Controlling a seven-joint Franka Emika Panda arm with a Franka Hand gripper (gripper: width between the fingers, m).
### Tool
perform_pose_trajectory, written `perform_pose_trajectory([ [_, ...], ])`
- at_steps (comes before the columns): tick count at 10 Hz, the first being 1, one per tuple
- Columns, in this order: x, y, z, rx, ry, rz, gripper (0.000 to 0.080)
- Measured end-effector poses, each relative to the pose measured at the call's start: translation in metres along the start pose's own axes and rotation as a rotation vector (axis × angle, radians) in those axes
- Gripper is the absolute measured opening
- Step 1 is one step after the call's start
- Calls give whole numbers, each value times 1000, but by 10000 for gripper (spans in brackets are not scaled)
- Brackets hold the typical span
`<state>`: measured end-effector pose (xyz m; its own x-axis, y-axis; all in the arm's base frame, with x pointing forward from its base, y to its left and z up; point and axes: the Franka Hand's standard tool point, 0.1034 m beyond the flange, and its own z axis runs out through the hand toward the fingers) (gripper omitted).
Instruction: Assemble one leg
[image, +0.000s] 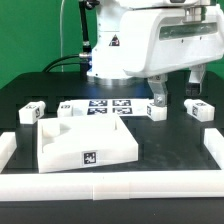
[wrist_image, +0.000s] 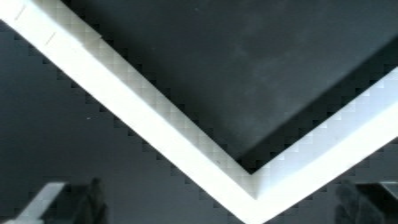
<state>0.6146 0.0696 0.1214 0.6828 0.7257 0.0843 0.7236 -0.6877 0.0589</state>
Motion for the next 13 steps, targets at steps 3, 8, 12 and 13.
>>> perform_pose_trajectory([
  [3, 0, 0, 0, 0, 0, 0, 650],
  [8, 0, 0, 0, 1, 0, 1, 650],
  [12, -30, 1, 4, -5, 0, -269, 650],
  [13, -35, 1, 0, -8, -17, -391, 650],
])
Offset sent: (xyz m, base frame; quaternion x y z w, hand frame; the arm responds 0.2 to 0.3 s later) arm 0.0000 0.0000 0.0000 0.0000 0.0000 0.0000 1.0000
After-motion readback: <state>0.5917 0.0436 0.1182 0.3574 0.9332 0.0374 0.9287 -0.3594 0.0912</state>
